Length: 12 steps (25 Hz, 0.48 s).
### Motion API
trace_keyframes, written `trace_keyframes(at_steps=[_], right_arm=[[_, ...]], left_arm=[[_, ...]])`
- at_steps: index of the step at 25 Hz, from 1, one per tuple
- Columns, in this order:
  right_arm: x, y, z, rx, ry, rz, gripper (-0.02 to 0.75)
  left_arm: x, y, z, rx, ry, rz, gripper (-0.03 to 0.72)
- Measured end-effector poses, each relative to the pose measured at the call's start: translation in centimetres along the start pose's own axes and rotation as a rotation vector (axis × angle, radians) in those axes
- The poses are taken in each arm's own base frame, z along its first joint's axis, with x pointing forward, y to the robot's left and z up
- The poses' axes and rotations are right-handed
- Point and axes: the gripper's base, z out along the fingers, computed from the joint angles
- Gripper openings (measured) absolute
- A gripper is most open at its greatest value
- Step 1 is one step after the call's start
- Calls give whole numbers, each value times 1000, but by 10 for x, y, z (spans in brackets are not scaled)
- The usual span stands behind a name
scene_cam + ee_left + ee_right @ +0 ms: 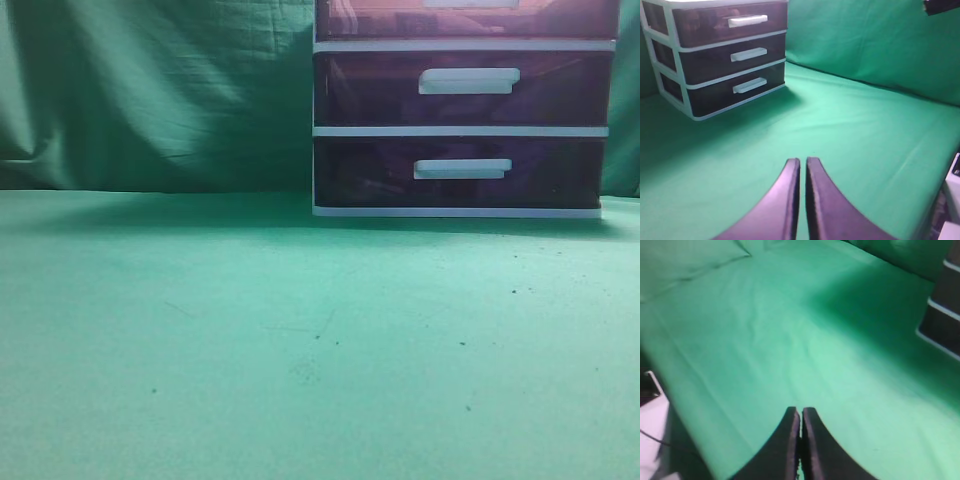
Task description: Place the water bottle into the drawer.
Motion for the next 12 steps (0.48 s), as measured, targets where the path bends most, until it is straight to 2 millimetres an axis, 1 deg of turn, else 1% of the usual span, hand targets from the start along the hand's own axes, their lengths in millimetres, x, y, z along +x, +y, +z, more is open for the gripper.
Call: trace_keyframes(at_steps=[2,5,9,12], right_arm=[[15,3,-2,-27,-43,23,0],[36,5,-3,-48,-104,48,0],[56,5,-5,-40,-187,20,0],[70,3,-1,-26,-242,8,0]], left_arm=[[11,1,-1,-10,-2,13,0],[23,2,3,-13,16,16,0],[27,2,5,-14,27,14,0],[27,4,5,-36,28,42,0]])
